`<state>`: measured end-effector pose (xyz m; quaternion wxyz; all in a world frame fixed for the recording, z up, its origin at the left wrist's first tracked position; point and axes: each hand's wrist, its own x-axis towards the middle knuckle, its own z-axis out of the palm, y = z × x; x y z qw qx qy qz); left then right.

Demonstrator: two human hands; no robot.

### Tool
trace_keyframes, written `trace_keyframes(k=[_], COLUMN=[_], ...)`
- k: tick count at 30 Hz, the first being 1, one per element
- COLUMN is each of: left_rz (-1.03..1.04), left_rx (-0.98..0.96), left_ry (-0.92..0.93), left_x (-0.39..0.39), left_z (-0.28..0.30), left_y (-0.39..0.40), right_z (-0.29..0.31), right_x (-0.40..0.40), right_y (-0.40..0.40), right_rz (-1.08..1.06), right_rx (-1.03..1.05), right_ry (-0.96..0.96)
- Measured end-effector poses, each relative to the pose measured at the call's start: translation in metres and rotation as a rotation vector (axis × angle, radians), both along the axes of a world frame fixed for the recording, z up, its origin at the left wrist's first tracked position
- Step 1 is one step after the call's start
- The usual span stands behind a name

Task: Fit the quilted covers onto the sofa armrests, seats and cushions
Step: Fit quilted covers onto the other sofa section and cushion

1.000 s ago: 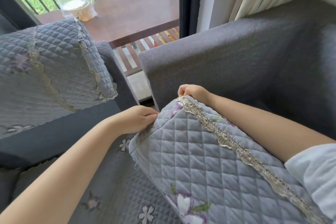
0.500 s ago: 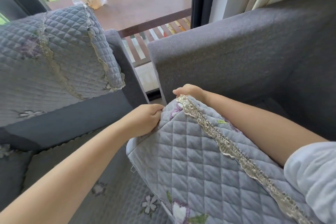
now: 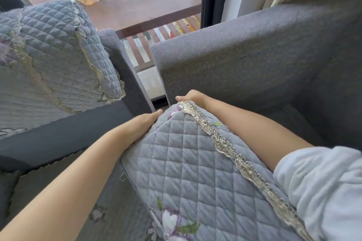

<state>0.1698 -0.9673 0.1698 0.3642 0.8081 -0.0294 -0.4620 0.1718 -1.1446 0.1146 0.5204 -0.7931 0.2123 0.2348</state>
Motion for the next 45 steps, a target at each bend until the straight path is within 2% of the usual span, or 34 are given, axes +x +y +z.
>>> trace_keyframes(k=[4, 8, 10, 12, 15, 16, 18, 21, 23, 26, 31, 35, 37, 41, 45], left_rz=[0.035, 0.007, 0.000, -0.060, -0.114, -0.185, -0.452, -0.858, -0.978, -0.971, -0.939, -1.042, -1.072, -1.007, -0.992], left_rx=[-0.032, -0.043, -0.092, -0.185, -0.430, -0.506, -0.539, -0.436, -0.340, -0.248, -0.231, -0.208, -0.160, -0.102, 0.078], left_ry=[0.116, 0.001, -0.152, -0.398, -0.720, -0.786, -0.896, -1.122, -1.184, -1.188, -1.356, -1.470, -1.487, -1.423, -1.293], left_x=[-0.006, -0.020, -0.031, -0.040, -0.049, -0.051, -0.052, -0.060, -0.065, -0.067, -0.086, -0.088, -0.087, -0.099, -0.114], left_z=[0.005, 0.008, 0.007, 0.009, 0.013, 0.014, 0.015, 0.017, 0.019, 0.023, 0.015, 0.007, 0.008, 0.025, 0.039], left_y=[-0.006, -0.021, -0.027, -0.028, -0.017, -0.014, -0.012, -0.021, -0.030, -0.043, -0.046, -0.043, -0.050, -0.071, -0.097], right_z=[0.000, 0.006, 0.000, -0.012, -0.008, 0.002, 0.022, 0.049, 0.063, 0.084, 0.122, 0.128, 0.122, 0.105, 0.083], right_x=[-0.003, -0.016, -0.026, -0.046, -0.084, -0.095, -0.104, -0.113, -0.122, -0.149, -0.237, -0.320, -0.356, -0.420, -0.452], right_y=[-0.005, -0.020, -0.033, -0.047, -0.067, -0.071, -0.077, -0.083, -0.083, -0.084, -0.077, -0.059, -0.048, -0.026, -0.018], right_rz=[-0.004, -0.043, -0.023, 0.015, 0.022, 0.047, 0.102, 0.192, 0.223, 0.193, 0.050, 0.157, 0.169, 0.187, 0.093], right_rx=[0.009, -0.031, -0.125, -0.278, -0.324, -0.330, -0.323, -0.360, -0.461, -0.584, -0.560, -0.909, -1.120, -1.332, -1.501], right_ry=[0.037, 0.054, 0.135, 0.256, 0.281, 0.256, 0.171, 0.095, 0.057, -0.037, -0.121, -0.057, -0.114, -0.160, -0.282])
